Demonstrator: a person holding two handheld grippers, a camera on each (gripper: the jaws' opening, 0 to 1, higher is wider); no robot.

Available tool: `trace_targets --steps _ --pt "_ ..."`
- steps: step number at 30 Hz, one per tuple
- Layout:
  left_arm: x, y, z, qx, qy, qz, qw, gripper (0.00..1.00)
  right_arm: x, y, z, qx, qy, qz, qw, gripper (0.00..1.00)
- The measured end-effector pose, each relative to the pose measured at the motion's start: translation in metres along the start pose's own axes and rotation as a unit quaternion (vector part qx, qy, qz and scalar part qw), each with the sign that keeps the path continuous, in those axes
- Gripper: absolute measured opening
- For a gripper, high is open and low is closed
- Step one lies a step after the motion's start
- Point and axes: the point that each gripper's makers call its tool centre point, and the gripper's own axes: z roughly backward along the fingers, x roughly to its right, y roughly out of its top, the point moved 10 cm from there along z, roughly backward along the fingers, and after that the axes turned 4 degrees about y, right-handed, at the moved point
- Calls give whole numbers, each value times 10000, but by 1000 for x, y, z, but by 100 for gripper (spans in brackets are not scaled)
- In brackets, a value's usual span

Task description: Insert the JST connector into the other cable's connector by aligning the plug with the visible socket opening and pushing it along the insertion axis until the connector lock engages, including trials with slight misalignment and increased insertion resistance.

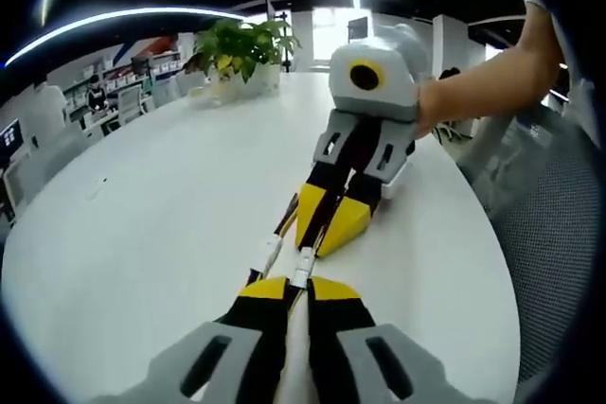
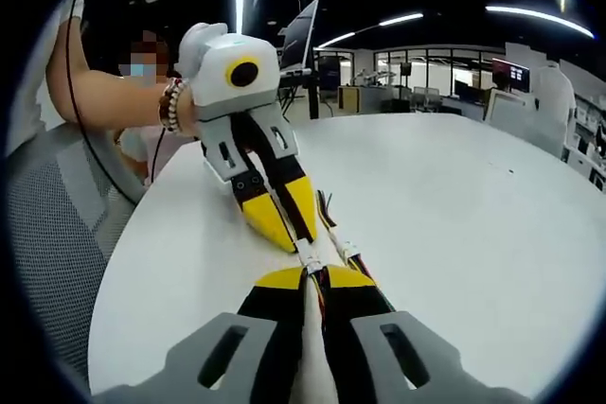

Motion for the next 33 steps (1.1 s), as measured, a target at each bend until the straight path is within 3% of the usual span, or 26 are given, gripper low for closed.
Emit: trace_targets --steps 14,33 --pt "0 -5 0 217 19 335 9992 1 0 -1 0 33 -3 23 10000 4" --pt "4 -4 -1 219 -41 319 9992 4 -1 2 0 -82 53 -72 9999 7"
